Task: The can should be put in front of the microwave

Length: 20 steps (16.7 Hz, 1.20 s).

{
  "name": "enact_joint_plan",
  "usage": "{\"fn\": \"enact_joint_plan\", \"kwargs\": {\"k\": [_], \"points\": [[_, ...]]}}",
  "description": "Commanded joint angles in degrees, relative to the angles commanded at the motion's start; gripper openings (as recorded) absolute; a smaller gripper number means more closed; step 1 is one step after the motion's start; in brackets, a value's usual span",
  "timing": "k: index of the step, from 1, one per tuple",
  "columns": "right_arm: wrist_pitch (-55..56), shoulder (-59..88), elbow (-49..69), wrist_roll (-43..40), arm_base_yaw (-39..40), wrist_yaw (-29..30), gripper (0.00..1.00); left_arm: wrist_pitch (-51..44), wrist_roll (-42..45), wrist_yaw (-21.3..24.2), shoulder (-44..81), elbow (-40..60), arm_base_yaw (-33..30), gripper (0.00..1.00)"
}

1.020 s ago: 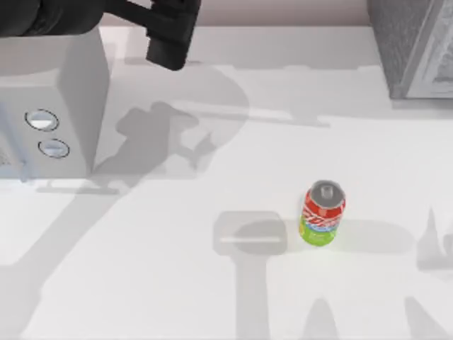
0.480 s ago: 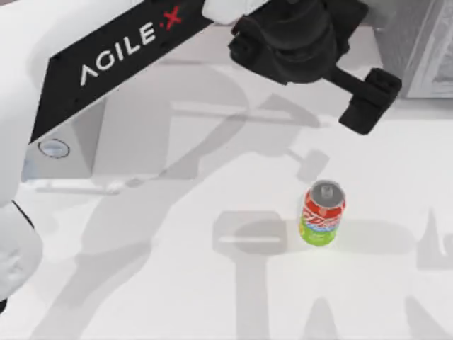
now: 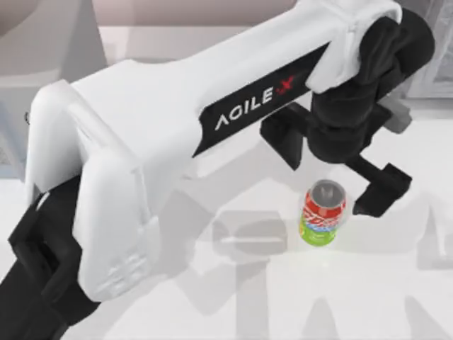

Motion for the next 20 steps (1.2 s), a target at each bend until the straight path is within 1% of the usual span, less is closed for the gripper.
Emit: {"fn": "enact_joint_plan", "kwargs": {"k": [5,7,12,17,20], "points": [[0.0,0.0,0.0,0.0,0.0,0.0,1.0,0.3,0.07,0.02,0.11,-0.33,0.27,1.0],[0.0,0.0,0.0,0.0,0.0,0.0,1.0,2.45,0.19,0.02,0.06,-2.42,0.18,1.0],[0.0,0.0,0.0,0.0,0.0,0.0,1.0,11.62,0.15,0.02,0.48,-11.02,0.15,1.0],[0.0,0.0,0.0,0.0,0.0,0.0,1.0,13.09,0.13,0.02,0.61,-12.48,0.13,1.0],[0.0,0.0,0.0,0.0,0.0,0.0,1.0,13.09,0.13,0.02,0.61,-12.48,0.13,0.77]]}}
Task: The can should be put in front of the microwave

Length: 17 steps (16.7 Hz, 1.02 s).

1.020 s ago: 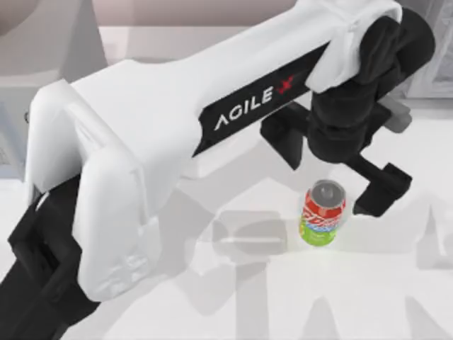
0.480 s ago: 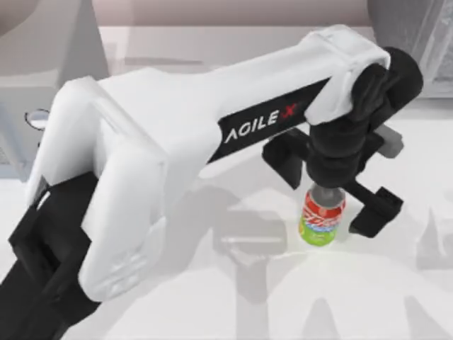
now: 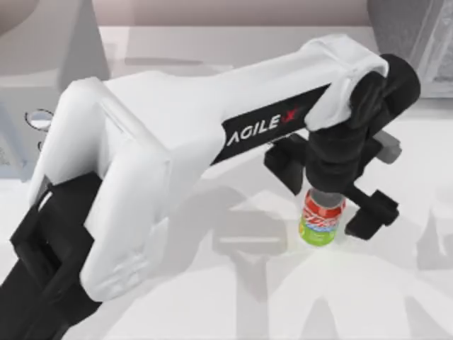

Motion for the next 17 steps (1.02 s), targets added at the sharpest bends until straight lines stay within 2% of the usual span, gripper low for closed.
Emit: {"fn": "enact_joint_plan", "kwargs": {"k": [10,17], "points": [[0.0,0.0,0.0,0.0,0.0,0.0,1.0,0.0,0.0,0.0,0.0,0.0,0.0,0.02],[0.0,0.0,0.0,0.0,0.0,0.0,1.0,0.0,0.0,0.0,0.0,0.0,0.0,0.0]]}}
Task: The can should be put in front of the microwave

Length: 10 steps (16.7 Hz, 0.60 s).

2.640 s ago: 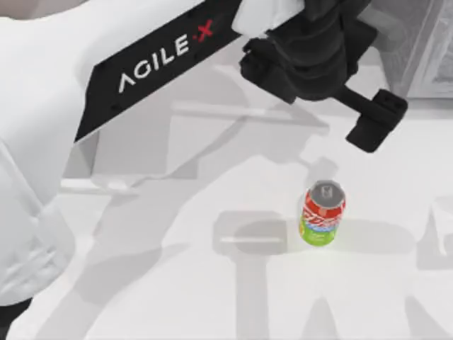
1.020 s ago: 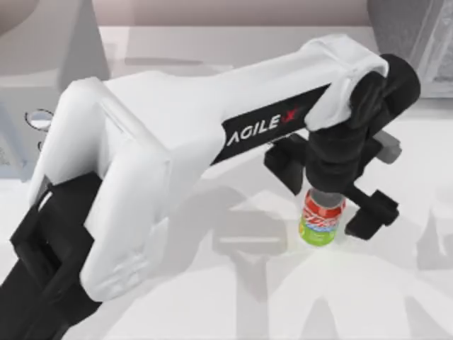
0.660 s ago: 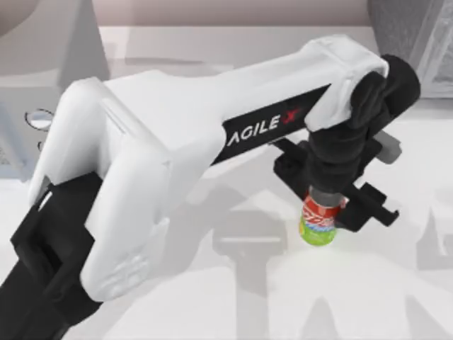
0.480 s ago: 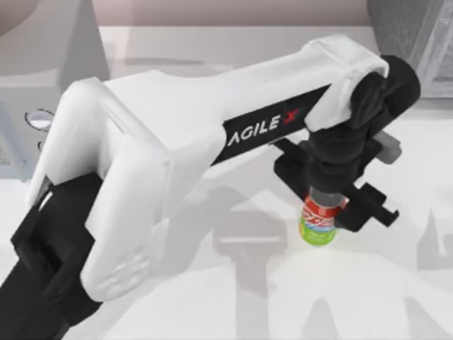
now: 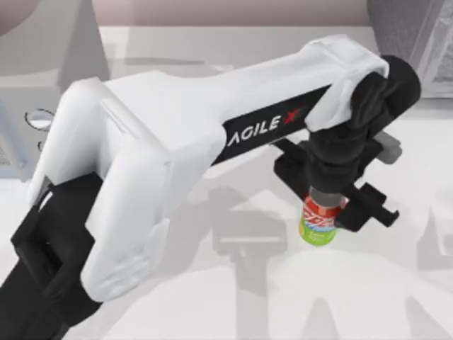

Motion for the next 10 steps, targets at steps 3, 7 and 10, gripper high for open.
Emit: {"fn": "enact_joint_plan", "kwargs": {"k": [3,7,10], "points": [[0.0,0.0,0.0,0.0,0.0,0.0,1.0,-0.18,0.06,0.03,-0.05,0.23,0.03,0.0],[0.0,0.0,0.0,0.0,0.0,0.0,1.0,-5.01,-0.02,-0.05,0.19,5.65,0.04,0.0],[0.0,0.0,0.0,0.0,0.0,0.0,1.0,-9.14,-0.04,0.03,0.5,9.73,0.03,0.0]]}}
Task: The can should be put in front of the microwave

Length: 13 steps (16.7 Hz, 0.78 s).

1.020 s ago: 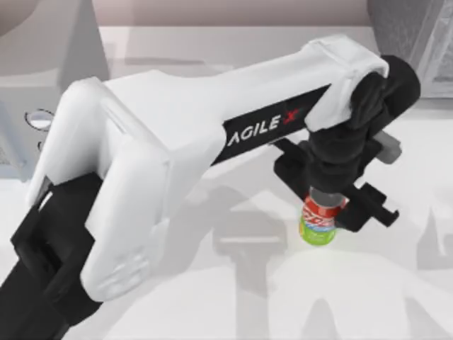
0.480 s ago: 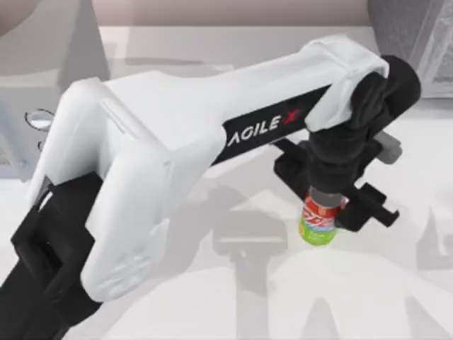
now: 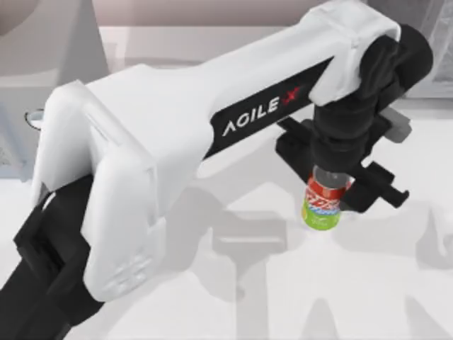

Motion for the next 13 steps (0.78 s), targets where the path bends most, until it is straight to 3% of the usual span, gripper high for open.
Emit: {"fn": "enact_joint_plan", "kwargs": {"k": [7,13], "points": [[0.0,0.0,0.0,0.0,0.0,0.0,1.0,0.53,0.75,0.28,-1.41,-1.15,0.71,0.0],[0.0,0.0,0.0,0.0,0.0,0.0,1.0,6.53,5.44,2.45,-14.96,-15.87,8.37,0.0]]}}
